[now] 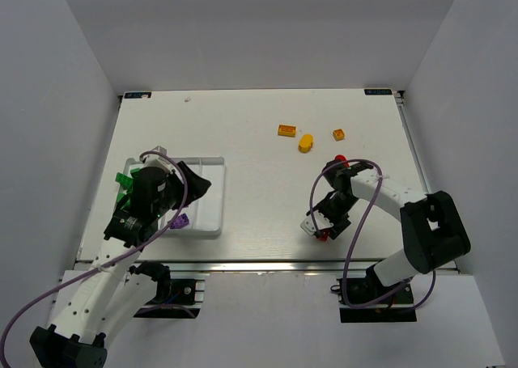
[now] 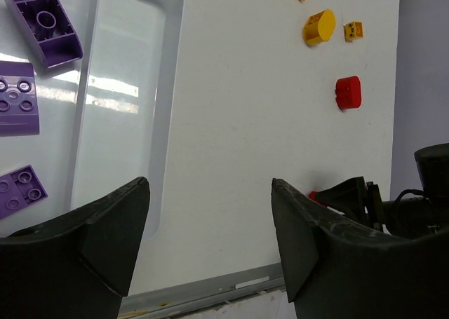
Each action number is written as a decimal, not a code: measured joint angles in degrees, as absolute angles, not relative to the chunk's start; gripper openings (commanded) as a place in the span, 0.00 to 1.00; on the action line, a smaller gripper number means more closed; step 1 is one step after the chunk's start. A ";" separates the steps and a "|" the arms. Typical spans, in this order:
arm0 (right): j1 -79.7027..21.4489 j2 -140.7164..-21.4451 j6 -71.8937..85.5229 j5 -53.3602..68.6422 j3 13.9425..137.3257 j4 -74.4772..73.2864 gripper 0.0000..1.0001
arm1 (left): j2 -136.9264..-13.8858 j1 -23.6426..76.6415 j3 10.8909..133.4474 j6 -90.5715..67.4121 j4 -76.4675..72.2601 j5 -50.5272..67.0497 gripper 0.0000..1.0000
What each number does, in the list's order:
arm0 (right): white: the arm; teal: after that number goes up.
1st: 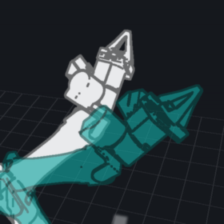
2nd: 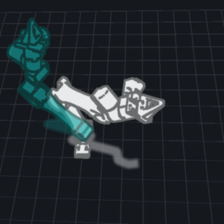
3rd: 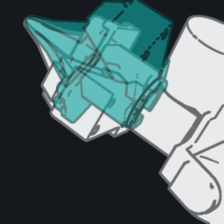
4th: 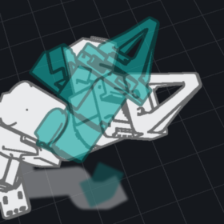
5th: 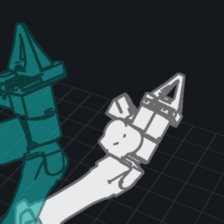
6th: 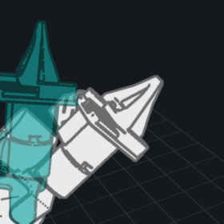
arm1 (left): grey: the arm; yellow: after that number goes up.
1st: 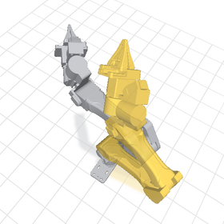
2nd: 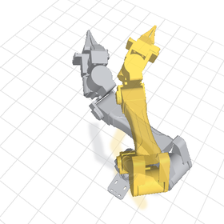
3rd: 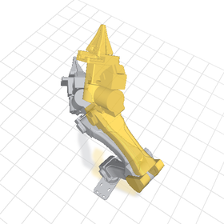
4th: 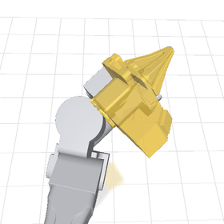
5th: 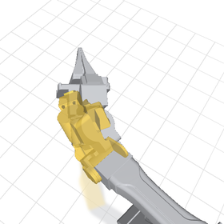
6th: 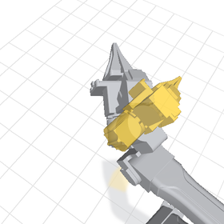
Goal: Sort the legos into containers by color
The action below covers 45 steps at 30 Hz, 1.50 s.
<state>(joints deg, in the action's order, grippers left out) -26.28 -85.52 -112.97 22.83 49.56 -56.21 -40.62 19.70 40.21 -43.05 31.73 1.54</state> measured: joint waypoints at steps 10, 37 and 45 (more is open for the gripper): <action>-26.28 -85.86 -113.06 21.12 47.35 -53.71 0.32 | -38.59 19.70 37.28 -46.06 27.03 5.54 0.81; -31.59 -100.73 -42.22 62.78 82.08 -50.22 0.03 | -49.65 26.13 31.24 -36.53 -6.33 22.02 0.83; -32.23 -101.51 -27.18 70.63 83.61 -40.84 0.02 | -54.33 30.24 31.79 -36.80 -13.45 22.92 0.81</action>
<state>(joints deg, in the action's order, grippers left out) -32.23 -101.51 -27.18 70.63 83.61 -40.84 -54.33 30.24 31.79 -36.80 -13.45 22.92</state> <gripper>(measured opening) 0.420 0.814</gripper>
